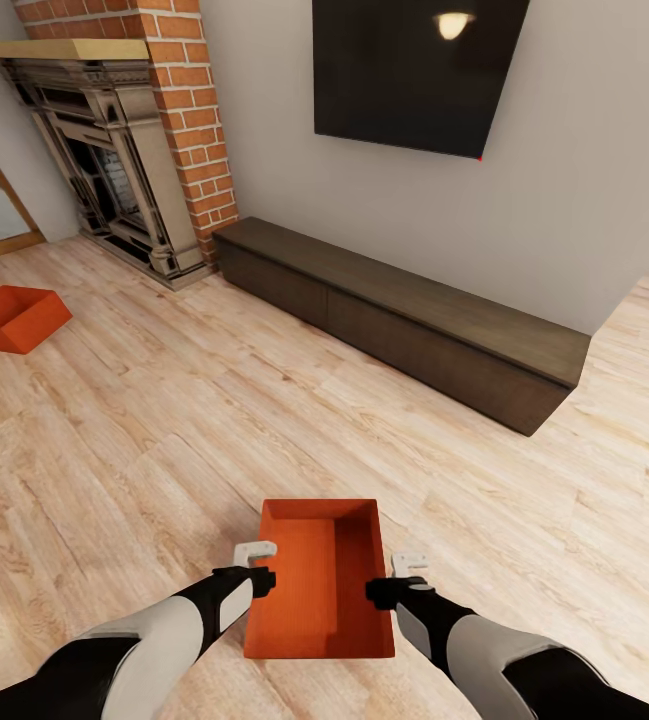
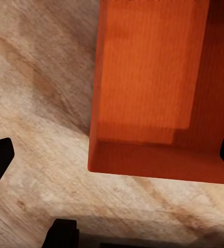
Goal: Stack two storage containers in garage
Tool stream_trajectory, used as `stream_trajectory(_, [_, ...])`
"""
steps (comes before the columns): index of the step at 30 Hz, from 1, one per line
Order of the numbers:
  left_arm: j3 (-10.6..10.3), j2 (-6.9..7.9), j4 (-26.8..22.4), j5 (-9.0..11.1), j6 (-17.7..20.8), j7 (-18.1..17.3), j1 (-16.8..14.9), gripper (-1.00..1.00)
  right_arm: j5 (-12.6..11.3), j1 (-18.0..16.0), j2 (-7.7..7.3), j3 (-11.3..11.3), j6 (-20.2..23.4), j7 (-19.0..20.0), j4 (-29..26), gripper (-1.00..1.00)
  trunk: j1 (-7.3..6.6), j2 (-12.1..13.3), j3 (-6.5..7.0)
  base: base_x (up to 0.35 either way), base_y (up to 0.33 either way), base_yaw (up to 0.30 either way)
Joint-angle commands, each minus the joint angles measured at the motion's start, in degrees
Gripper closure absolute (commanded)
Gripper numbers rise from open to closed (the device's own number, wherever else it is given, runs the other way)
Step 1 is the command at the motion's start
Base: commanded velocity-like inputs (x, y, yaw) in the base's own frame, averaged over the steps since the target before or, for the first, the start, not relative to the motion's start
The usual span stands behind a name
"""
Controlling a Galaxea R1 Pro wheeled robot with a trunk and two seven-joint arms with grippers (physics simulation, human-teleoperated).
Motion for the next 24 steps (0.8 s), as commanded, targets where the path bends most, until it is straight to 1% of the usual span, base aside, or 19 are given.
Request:
stream_trajectory(1, [0.3,0.01,0.0,0.4,0.1,0.2,0.0,-1.0,-0.5,-0.1,0.0,0.5,-0.1,-0.2,0.0,-1.0,0.0,0.0,-0.04,0.0,0.0,0.0])
stream_trajectory(11, [0.4,0.21,0.1,0.9,0.1,0.1,0.0,-1.0,-0.5,-0.1,0.0,0.5,-0.2,-0.3,-2.9,-1.0,0.0,0.0,-0.04,0.0,0.0,0.0])
stream_trajectory(24, [0.4,0.18,0.1,1.0,0.2,-0.2,0.0,-1.0,-0.5,-0.1,-0.12,0.4,-0.2,-0.3,-3.1,-1.0,0.0,0.0,-0.04,0.0,0.0,0.0])
